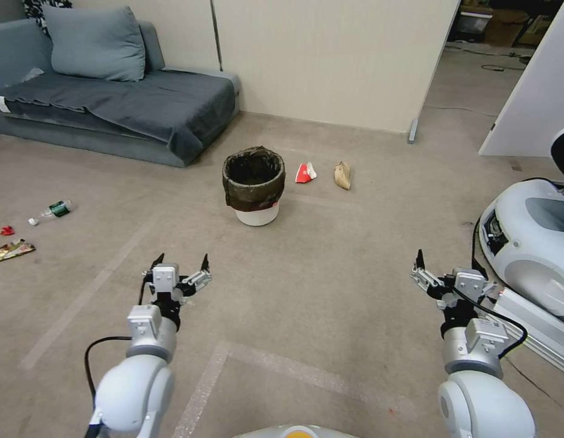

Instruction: Pick up the trash bin, then pick up the garbage from the floor and place it into the trash bin.

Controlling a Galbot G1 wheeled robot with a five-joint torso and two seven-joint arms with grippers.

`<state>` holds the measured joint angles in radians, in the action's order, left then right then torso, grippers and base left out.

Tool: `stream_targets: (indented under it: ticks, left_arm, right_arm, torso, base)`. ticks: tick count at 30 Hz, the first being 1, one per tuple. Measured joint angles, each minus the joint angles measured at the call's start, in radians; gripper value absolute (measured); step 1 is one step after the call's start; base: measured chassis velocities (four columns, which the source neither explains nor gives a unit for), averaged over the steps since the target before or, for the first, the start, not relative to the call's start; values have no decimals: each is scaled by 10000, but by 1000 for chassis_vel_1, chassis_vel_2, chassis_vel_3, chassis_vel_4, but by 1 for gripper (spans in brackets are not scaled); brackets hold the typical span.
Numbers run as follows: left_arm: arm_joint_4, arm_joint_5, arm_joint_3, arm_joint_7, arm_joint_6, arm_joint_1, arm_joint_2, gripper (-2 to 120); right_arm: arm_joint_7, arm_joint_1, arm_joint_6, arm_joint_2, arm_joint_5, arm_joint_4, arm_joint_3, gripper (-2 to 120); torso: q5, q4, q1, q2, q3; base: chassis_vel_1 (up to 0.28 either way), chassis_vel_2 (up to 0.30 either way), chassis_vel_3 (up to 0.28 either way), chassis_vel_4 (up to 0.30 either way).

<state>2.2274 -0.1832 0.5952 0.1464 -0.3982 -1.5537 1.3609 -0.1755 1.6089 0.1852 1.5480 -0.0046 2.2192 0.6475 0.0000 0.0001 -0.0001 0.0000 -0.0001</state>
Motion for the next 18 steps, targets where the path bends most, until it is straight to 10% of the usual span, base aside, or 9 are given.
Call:
stream_targets:
  ticks: [10, 18]
  left_arm:
    - [1356, -1094, 350, 635, -2304, -35, -761, 100]
    - [1366, -1052, 380, 587, -2327, -35, -743, 100]
  right_arm:
    - [6, 83, 28, -1, -82, -10, 33, 100]
    - [-2, 38, 59, 11, -78, -42, 23, 100]
  torso:
    - [0, -1, 0, 0, 0]
    - [0, -1, 0, 0, 0]
  base:
    - [0, 0, 0, 0]
    - [0, 0, 0, 0]
